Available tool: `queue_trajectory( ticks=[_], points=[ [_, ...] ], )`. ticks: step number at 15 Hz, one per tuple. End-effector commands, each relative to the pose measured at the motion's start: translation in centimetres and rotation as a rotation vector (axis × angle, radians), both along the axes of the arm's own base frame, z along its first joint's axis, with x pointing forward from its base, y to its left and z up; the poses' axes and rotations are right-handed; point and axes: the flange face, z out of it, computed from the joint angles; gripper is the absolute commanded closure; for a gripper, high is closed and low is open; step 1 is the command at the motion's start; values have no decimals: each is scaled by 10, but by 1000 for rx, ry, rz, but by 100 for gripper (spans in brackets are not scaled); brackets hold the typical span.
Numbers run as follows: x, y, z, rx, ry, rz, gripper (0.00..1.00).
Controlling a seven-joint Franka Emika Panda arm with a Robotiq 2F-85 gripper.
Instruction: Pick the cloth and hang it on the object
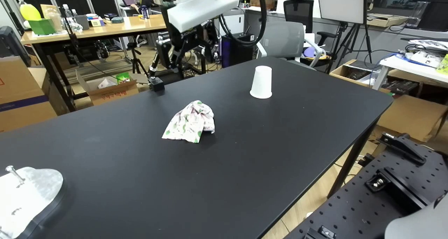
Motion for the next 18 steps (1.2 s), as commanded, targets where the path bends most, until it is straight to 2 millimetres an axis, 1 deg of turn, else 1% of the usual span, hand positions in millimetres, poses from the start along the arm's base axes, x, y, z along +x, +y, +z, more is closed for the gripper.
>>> queue_trajectory(
  ticks=[1,4,6,7,8,10,13,14,18],
  points=[
    [5,6,-21,40,-59,-37,0],
    [9,3,-44,50,-27,-42,0],
    [9,5,-61,47,14,-38,0],
    [8,5,-65,22,40,-27,0],
    [4,1,-60,38,20,-20,0],
    [3,3,-70,31,38,-17,0],
    [4,3,-74,-4,11,-19,0],
    [6,5,-78,13,3,-51,0],
    [11,10,-97,43,-13,-54,0]
  ],
)
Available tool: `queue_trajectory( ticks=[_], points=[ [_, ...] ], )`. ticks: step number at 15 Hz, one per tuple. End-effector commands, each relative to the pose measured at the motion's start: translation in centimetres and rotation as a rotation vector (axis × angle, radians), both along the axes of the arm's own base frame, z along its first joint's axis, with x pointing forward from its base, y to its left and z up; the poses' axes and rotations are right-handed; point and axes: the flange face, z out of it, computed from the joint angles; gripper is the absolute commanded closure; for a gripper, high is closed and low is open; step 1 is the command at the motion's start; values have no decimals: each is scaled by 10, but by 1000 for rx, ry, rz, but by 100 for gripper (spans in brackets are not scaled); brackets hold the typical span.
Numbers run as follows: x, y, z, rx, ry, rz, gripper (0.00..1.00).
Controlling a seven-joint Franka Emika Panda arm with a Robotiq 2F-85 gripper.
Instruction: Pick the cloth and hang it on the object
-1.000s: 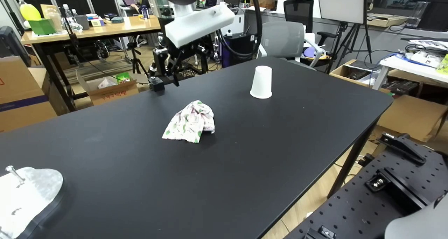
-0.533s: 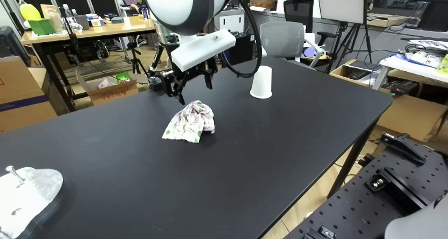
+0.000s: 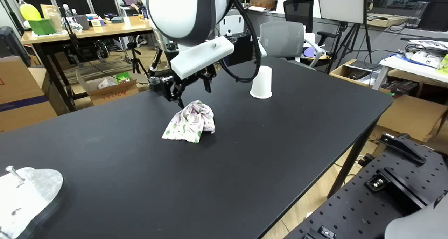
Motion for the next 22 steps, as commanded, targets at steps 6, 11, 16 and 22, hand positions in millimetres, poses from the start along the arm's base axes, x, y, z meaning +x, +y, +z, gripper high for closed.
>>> queue_trajectory(
  ticks=[6,11,16,22],
  points=[
    [10,2,-47,93,-7,-78,24],
    [8,2,-49,152,-24,-131,55],
    [9,1,-46,172,-33,-163,90],
    [11,-6,-42,170,-40,-190,99]
  ],
)
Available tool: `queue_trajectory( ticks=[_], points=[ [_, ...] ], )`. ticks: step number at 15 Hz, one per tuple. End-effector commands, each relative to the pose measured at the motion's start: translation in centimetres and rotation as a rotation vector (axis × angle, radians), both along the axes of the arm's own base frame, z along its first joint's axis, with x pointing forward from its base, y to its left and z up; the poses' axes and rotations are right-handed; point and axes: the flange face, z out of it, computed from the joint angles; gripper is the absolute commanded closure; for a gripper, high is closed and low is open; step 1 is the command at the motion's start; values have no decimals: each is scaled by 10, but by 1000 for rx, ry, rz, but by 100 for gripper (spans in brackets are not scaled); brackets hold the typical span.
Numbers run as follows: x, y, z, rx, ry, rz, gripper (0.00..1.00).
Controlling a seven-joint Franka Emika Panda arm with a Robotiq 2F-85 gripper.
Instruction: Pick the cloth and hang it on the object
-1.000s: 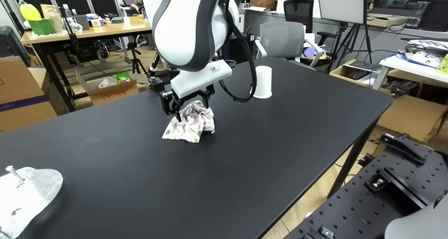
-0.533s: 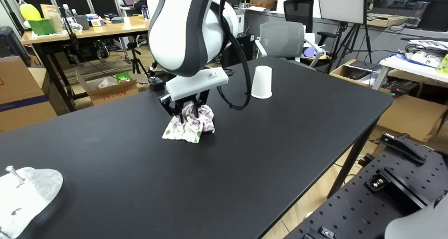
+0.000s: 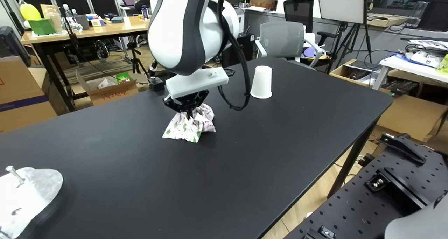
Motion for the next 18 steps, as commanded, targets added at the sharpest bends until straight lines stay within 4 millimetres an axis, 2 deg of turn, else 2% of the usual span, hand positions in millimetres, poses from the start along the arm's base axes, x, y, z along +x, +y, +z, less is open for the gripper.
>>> queue_trajectory(
  ticks=[1,4,6,12,15,18],
  points=[
    [1,-3,14,-2,-12,-16,99],
    [6,0,37,12,3,7,99],
    [11,6,63,40,34,40,99],
    [34,7,168,3,115,80,99],
    [45,1,221,-45,104,68,99],
    [57,-10,263,-85,78,53,99]
  ],
)
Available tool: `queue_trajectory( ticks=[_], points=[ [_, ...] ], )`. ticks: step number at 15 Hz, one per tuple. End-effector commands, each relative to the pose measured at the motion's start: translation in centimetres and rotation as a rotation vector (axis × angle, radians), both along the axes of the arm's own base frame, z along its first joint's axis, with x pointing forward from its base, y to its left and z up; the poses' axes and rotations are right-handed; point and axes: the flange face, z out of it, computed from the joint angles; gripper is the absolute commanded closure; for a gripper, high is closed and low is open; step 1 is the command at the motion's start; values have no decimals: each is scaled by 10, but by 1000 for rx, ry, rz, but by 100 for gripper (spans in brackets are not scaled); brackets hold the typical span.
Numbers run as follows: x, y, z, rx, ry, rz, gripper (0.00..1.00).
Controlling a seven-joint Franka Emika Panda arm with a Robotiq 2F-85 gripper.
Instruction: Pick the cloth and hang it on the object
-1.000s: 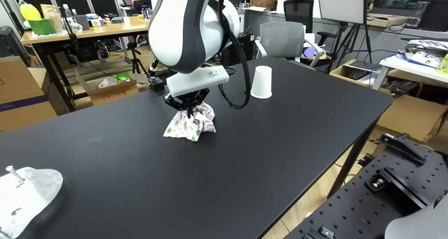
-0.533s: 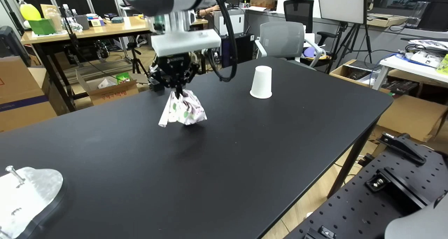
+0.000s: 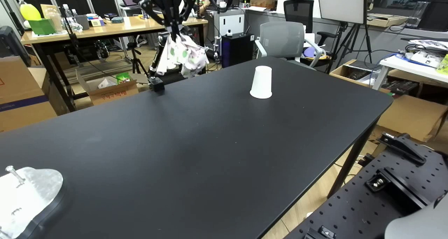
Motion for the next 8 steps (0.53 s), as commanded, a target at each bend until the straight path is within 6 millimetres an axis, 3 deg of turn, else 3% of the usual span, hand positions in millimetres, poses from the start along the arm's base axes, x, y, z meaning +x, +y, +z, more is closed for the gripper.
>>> queue_trajectory(
  ticks=[1,5,8],
  points=[
    [16,-14,50,-50,-30,-34,99],
    [31,-37,88,-78,-60,-75,99],
    [37,-55,96,-81,-58,-106,99]
  ],
)
